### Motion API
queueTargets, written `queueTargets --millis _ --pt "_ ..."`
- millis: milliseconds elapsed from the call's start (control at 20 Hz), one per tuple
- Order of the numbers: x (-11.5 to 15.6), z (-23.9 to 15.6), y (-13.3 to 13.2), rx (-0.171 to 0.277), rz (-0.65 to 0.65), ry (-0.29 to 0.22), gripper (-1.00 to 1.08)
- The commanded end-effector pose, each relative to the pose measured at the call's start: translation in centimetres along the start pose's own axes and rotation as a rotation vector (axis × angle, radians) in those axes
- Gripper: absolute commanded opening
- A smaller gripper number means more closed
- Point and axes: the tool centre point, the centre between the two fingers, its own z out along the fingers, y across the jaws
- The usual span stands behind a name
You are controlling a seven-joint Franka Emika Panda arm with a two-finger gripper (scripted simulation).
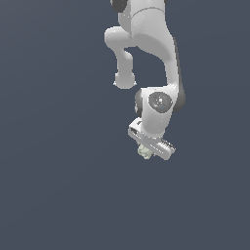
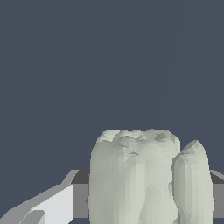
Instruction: Pick up the object and move it to a goal position.
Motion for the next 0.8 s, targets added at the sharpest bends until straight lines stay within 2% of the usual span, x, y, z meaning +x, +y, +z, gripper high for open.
queueTargets --millis 0,750 --pt "0.6 -2.1 0.5 0.001 0.001 0.001 -1.00" --pt "5.2 -18.7 4.3 0.001 0.002 0.001 -1.00"
